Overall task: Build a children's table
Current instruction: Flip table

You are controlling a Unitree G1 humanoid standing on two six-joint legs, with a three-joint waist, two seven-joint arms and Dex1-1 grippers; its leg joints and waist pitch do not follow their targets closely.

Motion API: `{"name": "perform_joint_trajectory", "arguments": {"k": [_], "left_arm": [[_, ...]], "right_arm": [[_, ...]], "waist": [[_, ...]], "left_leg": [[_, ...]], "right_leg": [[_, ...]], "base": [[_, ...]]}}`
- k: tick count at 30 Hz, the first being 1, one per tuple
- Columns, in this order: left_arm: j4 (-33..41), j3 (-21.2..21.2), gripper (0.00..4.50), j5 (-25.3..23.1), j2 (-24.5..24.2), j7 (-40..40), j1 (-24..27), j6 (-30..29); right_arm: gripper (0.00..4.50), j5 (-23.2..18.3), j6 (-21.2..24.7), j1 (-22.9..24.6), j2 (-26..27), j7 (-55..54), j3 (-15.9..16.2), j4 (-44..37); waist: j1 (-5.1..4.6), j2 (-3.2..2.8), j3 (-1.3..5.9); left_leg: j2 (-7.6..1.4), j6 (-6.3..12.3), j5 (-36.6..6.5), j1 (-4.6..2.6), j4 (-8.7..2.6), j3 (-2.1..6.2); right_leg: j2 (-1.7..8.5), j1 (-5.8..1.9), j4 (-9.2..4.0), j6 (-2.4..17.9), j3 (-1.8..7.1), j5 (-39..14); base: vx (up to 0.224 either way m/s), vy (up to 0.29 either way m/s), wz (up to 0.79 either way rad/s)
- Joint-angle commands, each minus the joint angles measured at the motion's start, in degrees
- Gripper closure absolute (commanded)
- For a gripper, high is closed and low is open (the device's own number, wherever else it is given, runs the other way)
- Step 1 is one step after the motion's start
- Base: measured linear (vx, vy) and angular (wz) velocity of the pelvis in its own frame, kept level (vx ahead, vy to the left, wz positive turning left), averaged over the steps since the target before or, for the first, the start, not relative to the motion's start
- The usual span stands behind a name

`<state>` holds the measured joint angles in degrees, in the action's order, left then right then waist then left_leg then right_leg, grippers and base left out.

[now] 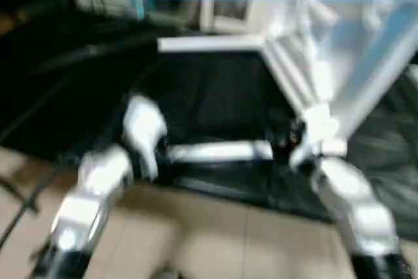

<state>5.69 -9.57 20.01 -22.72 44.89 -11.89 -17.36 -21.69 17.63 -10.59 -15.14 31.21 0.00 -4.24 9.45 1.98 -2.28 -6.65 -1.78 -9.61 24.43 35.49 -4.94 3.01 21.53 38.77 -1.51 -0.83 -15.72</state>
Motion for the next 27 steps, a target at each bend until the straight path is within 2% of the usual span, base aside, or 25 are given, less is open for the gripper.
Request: {"name": "perform_joint_trajectory", "arguments": {"k": [1, 2, 3, 4, 5, 6, 8, 9, 10, 13, 14, 15, 16, 17, 18, 19, 21, 24, 26, 27], "left_arm": [[1.71, -2.43, 1.40, 2.06, -3.55, 6.84, -0.69, -4.22], [1.62, -2.72, 1.40, 2.02, -4.02, 7.48, -0.73, -4.62], [-0.01, -4.30, 1.40, 0.39, -6.12, 9.96, -1.53, -5.35], [-1.86, -5.57, 1.40, -1.19, -7.74, 11.75, -2.48, -5.78], [-4.23, -6.67, 1.40, -3.40, -8.74, 12.51, -3.67, -5.27], [-6.48, -7.38, 1.40, -5.62, -9.07, 12.23, -4.74, -4.00], [-11.47, -8.07, 1.40, -9.69, -8.58, 9.20, -7.23, -2.41], [-15.77, -8.95, 1.40, -12.55, -8.29, 7.45, -9.31, -1.05], [-16.10, -9.04, 1.40, -12.76, -8.28, 7.36, -9.47, -0.93], [-21.61, -10.51, 1.40, -14.85, -8.09, 5.06, -12.59, -0.09], [-24.31, -10.21, 1.40, -15.68, -7.19, 3.07, -14.15, 0.47], [-25.10, -10.04, 1.40, -16.01, -6.89, 2.75, -14.57, 0.80], [-26.76, -9.57, 1.40, -16.52, -6.19, 1.42, -15.47, 0.97], [-27.38, -9.38, 1.40, -16.74, -5.92, 0.96, -15.80, 1.05], [-29.85, -9.15, 1.40, -18.29, -5.31, -0.78, -16.96, 1.79], [-29.85, -9.15, 1.40, -18.29, -5.31, -0.78, -16.96, 1.79], [-34.65, -9.17, 1.40, -21.62, -5.14, -4.41, -18.52, 4.23], [-35.18, -8.86, 1.40, -22.08, -5.63, -5.06, -18.64, 5.78], [-33.85, -8.35, 1.40, -21.33, -6.08, -3.84, -18.04, 7.30], [-31.38, -6.99, 1.40, -19.25, -6.05, -1.99, -17.03, 8.62]], "right_arm": [[1.96, -2.17, 2.22, 0.91, -2.15, 3.85, -0.66, -2.35], [1.96, -2.35, 2.44, 1.01, -2.41, 4.25, -0.60, -2.50], [1.96, -3.18, 3.41, 1.41, -3.65, 6.12, -0.51, -3.09], [1.96, -3.86, 4.17, 1.69, -4.70, 7.46, -0.53, -3.52], [1.96, -4.21, 4.57, 1.81, -5.35, 8.08, -0.70, -3.69], [1.96, -4.29, 4.66, 1.82, -5.67, 8.13, -0.89, -3.68], [1.96, -4.38, 4.65, 1.74, -5.90, 7.75, -1.19, -3.63], [1.96, -4.46, 4.73, 1.76, -5.94, 7.63, -1.24, -3.70], [1.96, -4.46, 4.74, 1.76, -5.94, 7.63, -1.24, -3.71], [1.96, -4.21, 4.86, 2.12, -5.99, 7.47, -1.01, -4.10], [1.96, -4.18, 4.96, 2.30, -6.05, 7.43, -1.02, -4.31], [1.96, -4.22, 5.01, 2.33, -6.09, 7.45, -1.03, -4.36], [1.96, -4.24, 5.07, 2.46, -6.12, 7.41, -1.01, -4.43], [1.96, -4.24, 5.09, 2.50, -6.13, 7.39, -1.00, -4.45], [1.96, -4.12, 5.14, 2.68, -6.09, 7.23, -0.97, -4.52], [1.96, -4.12, 5.14, 2.68, -6.09, 7.23, -0.97, -4.52], [1.96, -3.71, 4.90, 2.93, -6.00, 6.89, -0.97, -4.52], [1.96, -3.60, 4.88, 3.00, -6.01, 6.74, -0.99, -4.67], [1.96, -3.61, 4.90, 3.09, -6.04, 6.72, -1.01, -4.82], [1.96, -3.70, 4.93, 3.21, -6.06, 6.75, -1.04, -4.98]], "waist": [[0.67, 0.31, 2.83], [0.67, 0.31, 2.83], [-0.41, -0.41, 1.99], [-0.80, -0.75, 1.60], [-1.13, -0.75, 1.46], [-1.43, -0.64, 1.47], [-1.46, -0.59, 1.41], [-1.62, -0.81, 1.77], [-1.83, -0.79, 2.00], [-2.02, -0.90, 2.53], [-2.13, -0.71, 2.33], [-2.06, -0.64, 2.42], [-1.94, -0.58, 2.33], [-1.89, -0.95, 2.31], [-1.78, -0.70, 2.33], [-1.55, -0.71, 2.38], [-1.48, -0.66, 2.55], [-1.48, -0.73, 2.72], [-1.45, -0.64, 2.93], [-1.40, -0.54, 3.07]], "left_leg": [[-4.27, 0.44, -5.07, -2.33, -4.59, -0.65], [-4.27, 0.44, -5.07, -2.33, -4.59, -0.65], [-5.24, -1.86, -18.21, -3.10, -6.58, -1.15], [-5.59, -4.04, -25.65, -3.70, -7.35, -1.10], [-5.58, -5.07, -28.95, -4.04, -7.53, -1.13], [-5.67, -6.77, -33.62, -4.73, -7.70, -0.98], [-5.78, -6.87, -33.80, -4.71, -7.80, -0.92], [-5.89, -7.13, -32.47, -4.63, -7.92, -0.91], [-5.92, -7.11, -31.13, -4.18, -8.14, -0.83], [-5.88, -6.16, -25.08, -3.42, -8.26, -1.01], [-5.74, -5.60, -26.25, -3.63, -8.19, -1.39], [-5.80, -5.55, -27.23, -3.89, -8.06, -1.46], [-5.96, -5.58, -28.73, -4.26, -7.87, -1.57], [-5.94, -5.68, -29.20, -4.25, -7.79, -1.57], [-5.95, -5.50, -29.42, -4.41, -7.68, -1.75], [-5.99, -5.19, -28.90, -4.56, -7.50, -1.89], [-6.05, -4.41, -25.84, -4.02, -7.59, -1.91], [-6.10, -3.81, -23.52, -3.85, -7.50, -1.98], [-6.09, -3.07, -20.82, -3.67, -7.37, -2.17], [-6.08, -2.43, -18.93, -3.63, -7.15, -2.31]], "right_leg": [[6.25, -2.07, -6.18, 6.48, 2.21, 2.73], [6.25, -2.07, -6.18, 6.48, 2.21, 2.73], [4.90, -1.30, -6.92, 7.70, 1.70, -11.55], [4.80, -0.85, -7.42, 7.34, 1.67, -19.52], [4.85, -0.52, -7.86, 6.92, 1.73, -22.84], [5.55, -0.08, -8.69, 5.60, 2.01, -27.80], [5.73, -0.04, -8.90, 5.19, 2.06, -28.19], [5.94, -0.19, -8.68, 5.54, 2.04, -24.95], [5.93, -0.64, -8.40, 5.89, 1.84, -21.77], [5.59, -1.33, -7.41, 7.22, 1.41, -10.94], [5.51, -0.97, -7.70, 7.30, 1.17, -12.40], [5.81, -0.82, -7.88, 7.35, 1.18, -14.03], [6.21, -0.35, -8.28, 7.63, 1.38, -16.75], [6.31, -0.28, -8.32, 7.81, 1.47, -17.28], [6.38, -0.09, -8.60, 7.79, 1.56, -17.89], [6.44, 0.09, -8.68, 7.81, 1.73, -17.29], [6.25, -0.38, -8.34, 7.68, 1.65, -13.96], [6.14, -0.59, -7.87, 8.44, 1.57, -9.91], [6.05, -0.81, -7.62, 9.20, 1.49, -6.35], [6.00, -0.90, -7.36, 9.75, 1.39, -3.94]], "base": [[0.000, 0.000, 0.00], [-0.052, -0.007, -0.06], [-0.074, 0.005, -0.07], [-0.074, 0.005, -0.07], [-0.084, 0.026, -0.11], [-0.083, 0.033, -0.09], [-0.073, 0.033, -0.08], [-0.055, 0.037, -0.10], [-0.067, 0.062, -0.20], [-0.004, 0.031, -0.13], [-0.004, 0.045, -0.19], [0.000, 0.000, 0.00], [0.000, 0.000, 0.00], [0.000, 0.000, 0.00], [0.000, 0.000, 0.00], [0.000, 0.000, 0.00], [0.000, 0.000, 0.00], [0.000, 0.000, 0.00], [0.000, 0.000, 0.00], [0.000, 0.000, 0.00]]}}
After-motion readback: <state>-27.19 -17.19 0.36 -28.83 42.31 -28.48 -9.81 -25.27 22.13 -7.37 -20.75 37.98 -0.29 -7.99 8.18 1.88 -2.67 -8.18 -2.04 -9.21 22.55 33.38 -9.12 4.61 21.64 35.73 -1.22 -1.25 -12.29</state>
